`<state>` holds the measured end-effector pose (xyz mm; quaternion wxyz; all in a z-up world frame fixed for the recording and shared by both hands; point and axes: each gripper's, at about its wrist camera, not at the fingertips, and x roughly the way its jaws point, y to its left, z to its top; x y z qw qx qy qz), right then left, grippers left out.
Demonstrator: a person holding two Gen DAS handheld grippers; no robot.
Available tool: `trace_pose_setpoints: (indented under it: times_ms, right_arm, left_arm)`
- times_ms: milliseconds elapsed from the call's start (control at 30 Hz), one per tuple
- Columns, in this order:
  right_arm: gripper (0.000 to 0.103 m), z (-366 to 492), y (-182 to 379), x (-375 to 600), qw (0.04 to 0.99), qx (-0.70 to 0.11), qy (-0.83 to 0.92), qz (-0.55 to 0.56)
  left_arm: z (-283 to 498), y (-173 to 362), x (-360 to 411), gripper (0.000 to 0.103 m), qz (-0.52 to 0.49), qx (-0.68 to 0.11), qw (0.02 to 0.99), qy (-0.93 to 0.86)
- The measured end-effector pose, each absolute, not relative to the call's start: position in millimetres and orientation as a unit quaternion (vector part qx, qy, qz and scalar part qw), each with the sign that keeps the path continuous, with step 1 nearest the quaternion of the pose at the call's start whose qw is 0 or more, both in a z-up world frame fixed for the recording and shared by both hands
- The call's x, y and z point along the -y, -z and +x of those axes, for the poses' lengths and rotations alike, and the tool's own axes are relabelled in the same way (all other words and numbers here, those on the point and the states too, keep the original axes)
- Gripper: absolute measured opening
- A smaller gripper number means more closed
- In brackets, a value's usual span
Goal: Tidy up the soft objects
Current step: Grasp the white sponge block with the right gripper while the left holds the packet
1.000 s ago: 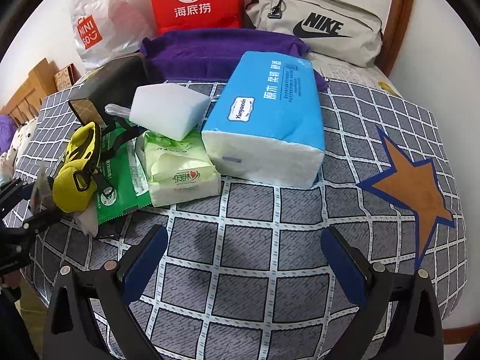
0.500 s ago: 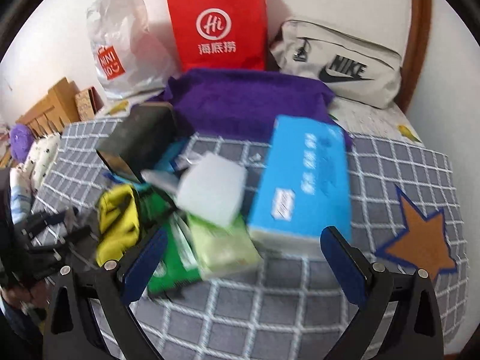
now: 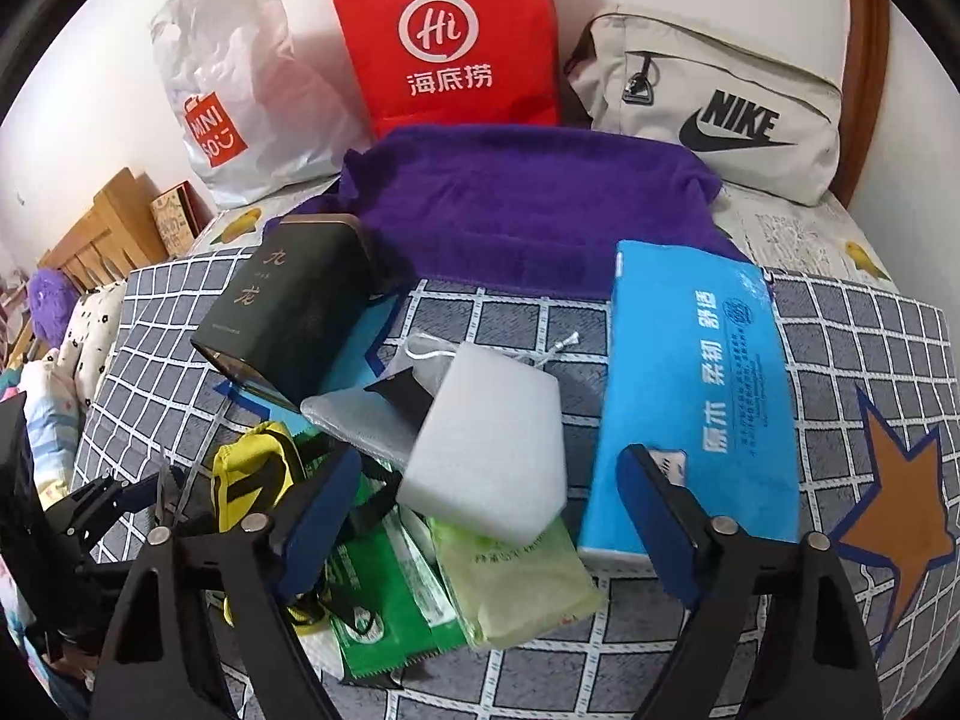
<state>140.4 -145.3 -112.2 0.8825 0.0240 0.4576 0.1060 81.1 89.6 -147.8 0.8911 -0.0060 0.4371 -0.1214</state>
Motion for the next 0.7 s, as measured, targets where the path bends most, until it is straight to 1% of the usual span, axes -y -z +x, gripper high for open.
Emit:
trace_pose_setpoints:
  times_ms: [33,67,100,167,300,500,700]
  right_arm:
    - [0.070,141,113,143,0.882,-0.459,-0.106,0.020]
    - [0.057,142,114,139,0.878,-0.465,-0.111,0.017]
    - [0.054,143,116,139,0.873,-0.472,-0.116,0.021]
    - [0.053,143,120,138,0.867,-0.482,-0.124,0.028]
    - [0.052,136,118,140,0.875,-0.466,-0.127,0.033]
    - [0.052,121,103,149,0.885,-0.446,-0.128,0.038]
    - [0.052,112,88,158,0.894,-0.430,-0.125,0.031]
  left_arm:
    - [82,148,-90,0.054,-0.008,-0.437,0.891,0.121]
    - [82,148,-90,0.054,-0.009,-0.438,0.891,0.122]
    - [82,148,-90,0.054,-0.009,-0.438,0.890,0.122]
    - [82,148,-90,0.054,-0.009,-0.438,0.890,0.123]
    - [82,147,-89,0.054,-0.009,-0.438,0.890,0.124]
    - [79,144,-91,0.054,-0.018,-0.437,0.891,0.120]
    - [73,129,-99,0.054,-0.026,-0.430,0.896,0.108]
